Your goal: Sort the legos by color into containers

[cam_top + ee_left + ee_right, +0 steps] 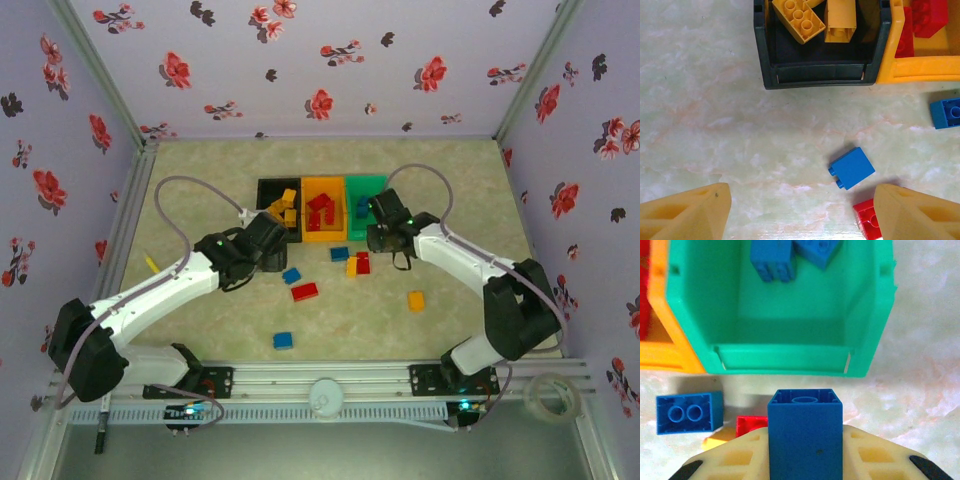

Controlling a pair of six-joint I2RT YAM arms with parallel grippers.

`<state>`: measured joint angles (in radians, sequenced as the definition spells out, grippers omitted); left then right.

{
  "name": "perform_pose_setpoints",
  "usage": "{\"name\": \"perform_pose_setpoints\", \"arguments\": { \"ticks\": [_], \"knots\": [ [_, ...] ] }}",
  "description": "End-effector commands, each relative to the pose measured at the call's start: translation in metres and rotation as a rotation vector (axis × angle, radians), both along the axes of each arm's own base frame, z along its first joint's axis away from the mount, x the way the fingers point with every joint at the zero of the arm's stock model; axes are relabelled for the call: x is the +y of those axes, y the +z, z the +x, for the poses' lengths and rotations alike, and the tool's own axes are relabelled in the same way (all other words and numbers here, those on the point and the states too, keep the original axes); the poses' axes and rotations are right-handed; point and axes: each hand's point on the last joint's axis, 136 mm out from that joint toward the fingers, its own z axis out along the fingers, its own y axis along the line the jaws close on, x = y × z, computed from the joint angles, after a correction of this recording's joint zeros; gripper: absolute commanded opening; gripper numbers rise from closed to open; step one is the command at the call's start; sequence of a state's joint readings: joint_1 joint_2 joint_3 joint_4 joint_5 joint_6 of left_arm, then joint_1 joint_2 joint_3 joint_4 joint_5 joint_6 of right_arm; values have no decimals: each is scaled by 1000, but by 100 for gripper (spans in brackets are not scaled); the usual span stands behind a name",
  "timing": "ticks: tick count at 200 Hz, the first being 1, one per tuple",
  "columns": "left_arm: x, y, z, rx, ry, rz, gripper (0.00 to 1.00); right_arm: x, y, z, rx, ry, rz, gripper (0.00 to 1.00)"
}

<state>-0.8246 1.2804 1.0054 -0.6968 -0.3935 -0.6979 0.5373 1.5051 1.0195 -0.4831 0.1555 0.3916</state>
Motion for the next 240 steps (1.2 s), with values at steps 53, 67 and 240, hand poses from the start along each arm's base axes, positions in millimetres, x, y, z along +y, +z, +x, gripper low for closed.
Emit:
{"name": "perform_pose_setpoints", "arguments": {
  "ticks": [53,67,240],
  "knots": [
    [3,8,-5,-16,2,4,75,3,58,44,-116,0,10,29],
    [2,6,-6,-11,2,-3,75,6,61,54,-123,-2,18,29],
    [-10,-11,-16,21,-18,-38,75,14,37,79,-71,-22,38,57]
  ]
}}
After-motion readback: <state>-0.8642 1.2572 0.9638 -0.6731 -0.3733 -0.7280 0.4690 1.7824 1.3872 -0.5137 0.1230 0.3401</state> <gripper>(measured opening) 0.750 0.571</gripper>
